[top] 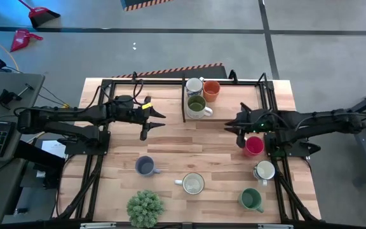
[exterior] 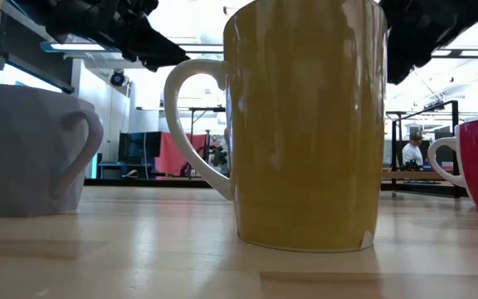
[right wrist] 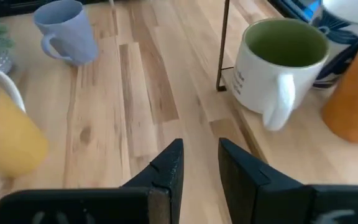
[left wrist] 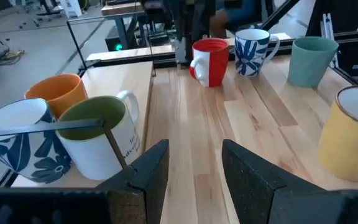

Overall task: Place coffee mugs
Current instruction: Put the blue mug on the shelf

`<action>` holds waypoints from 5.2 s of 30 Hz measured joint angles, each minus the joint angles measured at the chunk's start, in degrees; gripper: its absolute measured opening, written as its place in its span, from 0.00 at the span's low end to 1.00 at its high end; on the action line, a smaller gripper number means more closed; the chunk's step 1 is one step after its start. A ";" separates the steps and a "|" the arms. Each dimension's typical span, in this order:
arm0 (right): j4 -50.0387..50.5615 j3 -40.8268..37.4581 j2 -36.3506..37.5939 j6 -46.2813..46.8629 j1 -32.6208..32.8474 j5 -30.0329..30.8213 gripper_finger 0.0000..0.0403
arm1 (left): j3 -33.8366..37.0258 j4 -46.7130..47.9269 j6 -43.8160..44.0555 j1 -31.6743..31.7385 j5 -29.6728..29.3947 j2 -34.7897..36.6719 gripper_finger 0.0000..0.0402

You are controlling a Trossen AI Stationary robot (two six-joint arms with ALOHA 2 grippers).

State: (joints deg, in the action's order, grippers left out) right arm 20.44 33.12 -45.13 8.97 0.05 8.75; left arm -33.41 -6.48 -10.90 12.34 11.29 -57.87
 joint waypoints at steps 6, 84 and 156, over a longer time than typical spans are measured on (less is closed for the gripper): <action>-9.80 -2.44 -2.80 2.21 0.00 0.06 0.19 | -0.04 0.64 5.36 -0.07 -0.02 0.00 0.34; -12.93 -2.44 -5.39 -1.95 -0.01 -3.23 0.19 | -14.51 47.75 39.69 -25.25 -14.28 -26.58 0.03; -7.79 -2.40 12.99 -8.81 -0.02 9.64 0.19 | -72.92 54.01 -2.57 -9.91 -10.23 -67.18 0.02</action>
State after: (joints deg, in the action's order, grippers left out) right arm 12.64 30.72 -32.14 0.16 0.03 18.40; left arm -106.32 47.53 -13.48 2.43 1.05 -125.05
